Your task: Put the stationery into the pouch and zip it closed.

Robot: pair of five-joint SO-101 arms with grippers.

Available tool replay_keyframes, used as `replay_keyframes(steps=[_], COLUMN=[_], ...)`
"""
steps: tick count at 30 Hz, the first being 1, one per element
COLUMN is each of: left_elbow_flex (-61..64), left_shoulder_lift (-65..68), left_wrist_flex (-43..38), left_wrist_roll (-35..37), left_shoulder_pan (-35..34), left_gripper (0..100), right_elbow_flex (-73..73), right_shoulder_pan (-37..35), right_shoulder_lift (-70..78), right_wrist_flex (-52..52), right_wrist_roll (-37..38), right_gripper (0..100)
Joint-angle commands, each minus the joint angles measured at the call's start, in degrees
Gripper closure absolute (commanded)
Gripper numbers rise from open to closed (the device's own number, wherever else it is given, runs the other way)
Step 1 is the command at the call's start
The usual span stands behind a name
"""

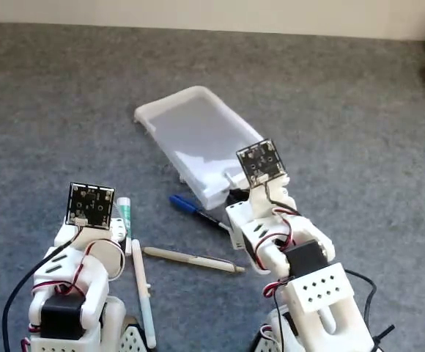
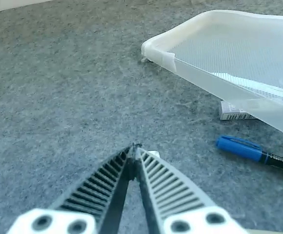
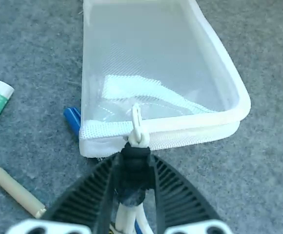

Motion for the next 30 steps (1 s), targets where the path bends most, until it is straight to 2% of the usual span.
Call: replay_keyframes(steps=[1,5,11,14,18,20,23,30], left_elbow_flex=[-0.4,-0.4,-0.92,-1.54,-1.8,-1.8,-2.15,-8.57], left_shoulder_lift=[0.4,0.4,0.4,0.4,0.4,0.4,0.4,0.4], left_wrist_flex=[-1.14,-1.14,-1.14,-1.05,-1.05,-1.05,-0.97,5.01], left_wrist_roll=[-0.44,-0.44,-0.35,0.7,8.7,10.29,10.29,10.11], left_shoulder_pan=[-0.48,-0.4,-0.13,-0.13,-0.13,-0.13,0.22,7.34], left_gripper=[99,99,99,90,73,69,69,69], right_elbow_flex=[-0.66,-0.57,-0.84,-1.01,-2.51,-3.47,-3.74,-3.74], right_shoulder_pan=[0.84,0.4,-4.79,-6.99,-10.59,-12.79,-16.04,-20.53], right_shoulder_lift=[-1.98,-1.98,-1.98,-1.98,-2.24,-3.91,-8.04,-15.25], right_wrist_flex=[0.22,0.22,0.22,0.22,0.22,0.22,0.04,0.04], right_wrist_roll=[0.79,0.79,0.79,0.62,0.44,0.44,0.44,0.35], right_gripper=[99.5,99.5,99.5,99.5,99.5,99.5,99.5,99.5])
